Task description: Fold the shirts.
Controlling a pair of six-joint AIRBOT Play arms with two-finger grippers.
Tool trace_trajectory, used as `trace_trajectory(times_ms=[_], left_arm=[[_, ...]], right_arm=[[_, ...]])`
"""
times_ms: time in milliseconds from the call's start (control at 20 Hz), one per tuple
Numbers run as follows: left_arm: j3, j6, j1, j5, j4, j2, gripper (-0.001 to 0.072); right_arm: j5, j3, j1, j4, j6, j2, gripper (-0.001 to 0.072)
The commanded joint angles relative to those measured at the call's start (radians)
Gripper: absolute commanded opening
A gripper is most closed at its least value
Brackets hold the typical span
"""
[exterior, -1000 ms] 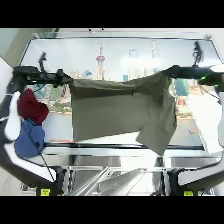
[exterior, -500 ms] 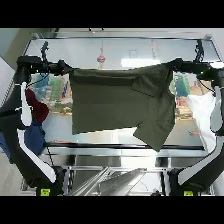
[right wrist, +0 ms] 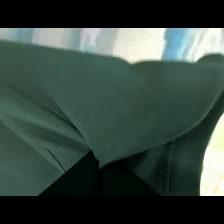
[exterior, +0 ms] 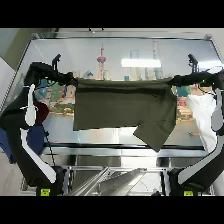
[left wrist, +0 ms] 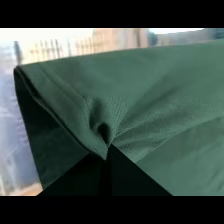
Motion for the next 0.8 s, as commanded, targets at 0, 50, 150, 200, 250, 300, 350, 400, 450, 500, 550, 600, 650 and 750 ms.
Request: trace_trajectory(times_ms=[0, 50, 150, 200, 250, 300, 350, 400, 450, 500, 550, 600, 650, 750], left_arm=[[-0.033, -0.006, -0.036, -0.049, 0.087, -0.001, 0.0020], [-0.034, -0.006, -0.046, -0.055, 0.101, -0.001, 0.0020], [-0.034, -0.005, -0.056, -0.045, 0.102, -0.003, 0.0020], [-0.034, -0.006, -0.062, -0.034, 0.103, -0.003, 0.0020], [-0.034, -0.006, -0.062, -0.023, 0.102, -0.003, 0.0020], [-0.034, -0.006, -0.062, -0.014, 0.103, -0.003, 0.0020], [-0.034, -0.006, -0.062, -0.008, 0.103, -0.003, 0.0020], [-0.034, -0.005, -0.062, -0.010, 0.103, -0.003, 0.0021], [-0.034, -0.005, -0.062, -0.016, 0.103, -0.003, 0.0020], [-0.034, -0.006, -0.062, -0.017, 0.103, -0.003, 0.0020], [-0.034, -0.006, -0.064, -0.017, 0.103, -0.003, 0.0020], [-0.034, -0.006, -0.070, -0.017, 0.108, -0.003, 0.0020], [-0.034, -0.025, -0.074, -0.022, 0.148, -0.002, 0.0020], [-0.034, -0.092, -0.090, -0.028, 0.245, -0.002, 0.0020]], right_arm=[[-0.011, -0.011, 0.016, -0.077, -0.002, -0.030, 0.0022], [-0.029, -0.011, 0.023, -0.074, -0.002, -0.036, 0.0022], [-0.074, -0.011, 0.035, -0.074, -0.002, -0.039, 0.0023], [-0.097, -0.011, 0.039, -0.074, -0.001, -0.039, 0.0023], [-0.105, -0.011, 0.043, -0.073, 0.003, -0.039, 0.0023], [-0.106, -0.011, 0.047, -0.074, 0.003, -0.039, 0.0023], [-0.106, -0.011, 0.050, -0.075, 0.002, -0.039, 0.0024], [-0.109, -0.011, 0.051, -0.075, 0.002, -0.039, 0.0023], [-0.116, -0.011, 0.051, -0.074, 0.009, -0.039, 0.0024], [-0.127, -0.011, 0.051, -0.074, 0.029, -0.038, 0.0023], [-0.130, -0.011, 0.051, -0.074, 0.041, -0.038, 0.0023], [-0.129, -0.011, 0.051, -0.075, 0.049, -0.038, 0.0023], [-0.129, -0.011, 0.051, -0.084, 0.068, -0.037, 0.0023], [-0.130, -0.011, 0.053, -0.148, 0.132, -0.033, 0.0023]])
